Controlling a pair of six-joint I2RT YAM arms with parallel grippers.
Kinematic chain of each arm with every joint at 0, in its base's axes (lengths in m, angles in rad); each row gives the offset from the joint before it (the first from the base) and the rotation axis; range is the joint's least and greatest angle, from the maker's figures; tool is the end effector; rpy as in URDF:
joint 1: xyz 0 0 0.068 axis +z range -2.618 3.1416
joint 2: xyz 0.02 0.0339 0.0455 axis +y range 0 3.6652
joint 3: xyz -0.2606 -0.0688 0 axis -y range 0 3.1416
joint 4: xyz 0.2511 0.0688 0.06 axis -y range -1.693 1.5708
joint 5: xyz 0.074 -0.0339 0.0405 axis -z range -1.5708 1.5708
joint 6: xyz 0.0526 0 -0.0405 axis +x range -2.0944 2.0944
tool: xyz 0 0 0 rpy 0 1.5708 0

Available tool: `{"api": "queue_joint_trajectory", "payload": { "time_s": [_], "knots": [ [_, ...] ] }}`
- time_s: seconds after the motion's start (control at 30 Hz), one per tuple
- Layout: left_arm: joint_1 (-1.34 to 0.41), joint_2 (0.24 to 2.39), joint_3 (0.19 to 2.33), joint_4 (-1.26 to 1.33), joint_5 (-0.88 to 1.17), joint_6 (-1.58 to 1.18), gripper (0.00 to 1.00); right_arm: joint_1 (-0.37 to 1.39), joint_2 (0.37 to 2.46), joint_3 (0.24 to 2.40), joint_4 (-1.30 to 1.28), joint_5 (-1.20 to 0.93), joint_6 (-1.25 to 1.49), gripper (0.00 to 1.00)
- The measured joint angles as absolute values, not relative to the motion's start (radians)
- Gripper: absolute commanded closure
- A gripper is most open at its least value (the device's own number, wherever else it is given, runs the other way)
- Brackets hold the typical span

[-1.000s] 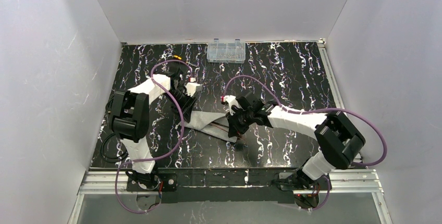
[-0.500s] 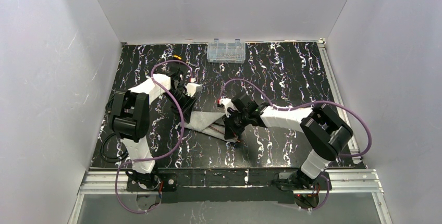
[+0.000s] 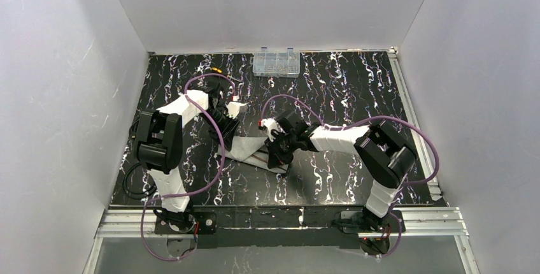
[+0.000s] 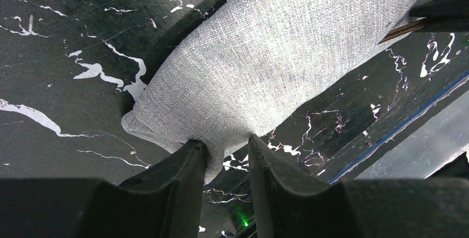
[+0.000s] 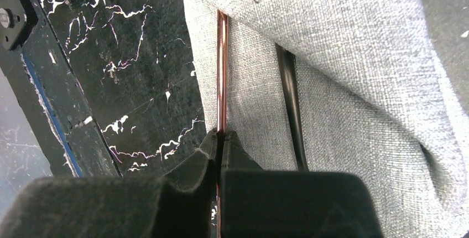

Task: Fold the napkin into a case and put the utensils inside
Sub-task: Insert the knife into the folded napkin, then reset both arms

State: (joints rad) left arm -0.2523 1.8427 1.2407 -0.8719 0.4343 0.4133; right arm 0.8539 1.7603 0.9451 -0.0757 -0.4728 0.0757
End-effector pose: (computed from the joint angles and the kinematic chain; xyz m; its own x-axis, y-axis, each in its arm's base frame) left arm 0.3263 -0.1070 0.1506 -0.7759 0.5763 -0.2568 0.6306 0.6954 -0.3447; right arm 0.2191 0.2878 0.1339 -0.5745 -0.5566 -0.6001 -0.8182 0.4124 0.4007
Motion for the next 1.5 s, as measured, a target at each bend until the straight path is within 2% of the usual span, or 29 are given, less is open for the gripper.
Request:
{"api": "queue_joint_trajectory", "payload": {
  "time_s": [0.37,0.5,0.63,0.73,0.9,1.03,1.07,1.1,1.13,1.17,1.37,1.5],
  "knots": [
    [-0.252,1.843,1.241,-0.880,0.434,0.427,0.70,0.854,1.777,1.025,-0.139,-0.482,-0.004,0.98],
    [-0.252,1.843,1.241,-0.885,0.435,0.427,0.70,0.854,1.794,1.028,-0.136,-0.485,-0.009,0.83],
    [-0.252,1.843,1.241,-0.890,0.437,0.431,0.69,0.855,1.826,1.034,-0.124,-0.499,-0.010,0.64],
    [-0.252,1.843,1.241,-0.891,0.440,0.434,0.58,0.860,1.826,1.041,-0.123,-0.505,-0.007,0.51],
    [-0.253,1.842,1.247,-0.902,0.442,0.430,0.37,0.868,1.798,1.045,-0.138,-0.485,-0.011,0.40],
    [-0.253,1.839,1.279,-0.934,0.435,0.426,0.27,0.866,1.730,1.047,-0.210,-0.450,-0.027,0.31],
    [-0.253,1.836,1.291,-0.945,0.432,0.426,0.07,0.865,1.715,1.050,-0.228,-0.445,-0.031,0.26],
    [-0.253,1.832,1.303,-0.956,0.429,0.426,0.02,0.865,1.697,1.052,-0.249,-0.438,-0.035,0.11],
    [-0.252,1.823,1.318,-0.965,0.426,0.427,0.02,0.864,1.679,1.055,-0.274,-0.431,-0.040,0.03],
    [-0.250,1.813,1.333,-0.978,0.424,0.426,0.02,0.863,1.664,1.060,-0.302,-0.423,-0.046,0.01],
    [-0.230,1.716,1.415,-1.018,0.398,0.423,0.02,0.836,1.536,1.066,-0.400,-0.332,-0.068,0.01],
    [-0.214,1.640,1.399,-0.951,0.372,0.419,0.02,0.734,1.430,1.056,-0.332,-0.143,-0.028,0.01]
  ]
}}
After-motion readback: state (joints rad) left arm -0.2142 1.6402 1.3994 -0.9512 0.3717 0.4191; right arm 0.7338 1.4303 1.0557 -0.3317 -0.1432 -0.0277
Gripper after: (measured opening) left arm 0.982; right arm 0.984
